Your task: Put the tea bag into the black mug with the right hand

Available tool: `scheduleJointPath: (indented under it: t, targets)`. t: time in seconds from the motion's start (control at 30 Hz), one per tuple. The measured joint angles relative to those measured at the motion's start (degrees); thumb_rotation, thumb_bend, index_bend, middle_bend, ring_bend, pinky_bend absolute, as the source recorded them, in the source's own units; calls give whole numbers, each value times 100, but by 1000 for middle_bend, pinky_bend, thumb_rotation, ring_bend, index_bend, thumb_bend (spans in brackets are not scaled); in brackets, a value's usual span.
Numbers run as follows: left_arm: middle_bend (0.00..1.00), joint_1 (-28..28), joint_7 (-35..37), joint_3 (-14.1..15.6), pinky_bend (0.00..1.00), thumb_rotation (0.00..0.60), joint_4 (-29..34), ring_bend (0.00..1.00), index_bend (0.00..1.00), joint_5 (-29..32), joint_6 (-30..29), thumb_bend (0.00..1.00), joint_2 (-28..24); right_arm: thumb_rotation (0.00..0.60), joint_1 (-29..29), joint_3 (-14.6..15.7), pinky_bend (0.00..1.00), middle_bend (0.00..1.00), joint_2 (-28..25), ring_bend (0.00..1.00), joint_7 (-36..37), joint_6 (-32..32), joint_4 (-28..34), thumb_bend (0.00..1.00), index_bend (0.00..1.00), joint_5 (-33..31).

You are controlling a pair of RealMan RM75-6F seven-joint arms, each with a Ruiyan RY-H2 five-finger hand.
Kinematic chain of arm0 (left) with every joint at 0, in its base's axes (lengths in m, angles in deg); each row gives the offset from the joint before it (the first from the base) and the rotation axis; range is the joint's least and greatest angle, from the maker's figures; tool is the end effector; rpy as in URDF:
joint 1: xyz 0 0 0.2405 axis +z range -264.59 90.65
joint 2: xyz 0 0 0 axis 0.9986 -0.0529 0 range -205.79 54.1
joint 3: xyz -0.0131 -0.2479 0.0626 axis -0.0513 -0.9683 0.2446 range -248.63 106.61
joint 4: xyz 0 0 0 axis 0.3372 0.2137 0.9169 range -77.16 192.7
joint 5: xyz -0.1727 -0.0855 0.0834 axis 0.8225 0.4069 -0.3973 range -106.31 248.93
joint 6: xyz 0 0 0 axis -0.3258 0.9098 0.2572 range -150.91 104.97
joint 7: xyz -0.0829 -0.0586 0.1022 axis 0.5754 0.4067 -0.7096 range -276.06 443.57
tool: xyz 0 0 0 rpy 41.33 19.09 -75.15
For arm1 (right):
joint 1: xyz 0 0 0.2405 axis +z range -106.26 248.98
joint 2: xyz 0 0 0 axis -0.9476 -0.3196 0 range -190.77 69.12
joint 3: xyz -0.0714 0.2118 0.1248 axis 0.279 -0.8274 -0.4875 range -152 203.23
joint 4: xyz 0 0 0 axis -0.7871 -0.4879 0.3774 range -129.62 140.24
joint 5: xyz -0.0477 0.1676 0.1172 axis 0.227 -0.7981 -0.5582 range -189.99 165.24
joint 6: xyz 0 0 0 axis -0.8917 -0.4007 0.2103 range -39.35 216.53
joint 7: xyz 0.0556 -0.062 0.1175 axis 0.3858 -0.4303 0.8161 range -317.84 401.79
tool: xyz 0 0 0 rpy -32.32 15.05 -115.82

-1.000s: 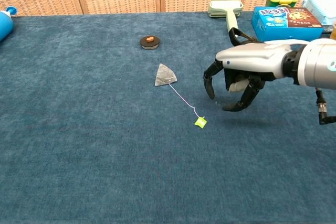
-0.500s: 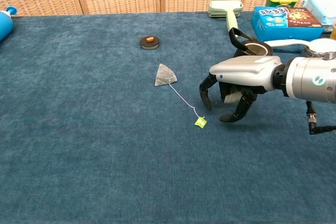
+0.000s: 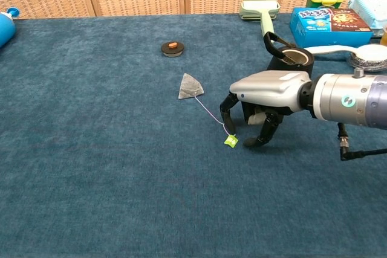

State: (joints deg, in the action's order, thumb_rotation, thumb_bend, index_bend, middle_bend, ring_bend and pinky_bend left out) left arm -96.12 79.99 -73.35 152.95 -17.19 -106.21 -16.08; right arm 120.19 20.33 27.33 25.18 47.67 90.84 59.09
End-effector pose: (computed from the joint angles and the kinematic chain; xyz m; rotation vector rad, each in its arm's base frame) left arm -0.2893 0.2007 0.1706 -1.5154 -0.7901 -0.8914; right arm -0.1220 -0.3189 -0.0552 2.2915 -0.8656 0.7964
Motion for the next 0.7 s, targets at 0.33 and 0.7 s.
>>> scheduleJointPath:
  t: [0.33,0.7]
  targets:
    - [189,27,140,13,128,600,-130,102,163,1,-34,283,27,600,77,36,1000,1000,93,1000,-268,-9,-21,363,484,-249]
    - [189,50,220,13,128,600,-201,102,163,10,-66,284,35,600,156,45,1000,1000,163,1000,-467,-48,-1,365,492,-450]
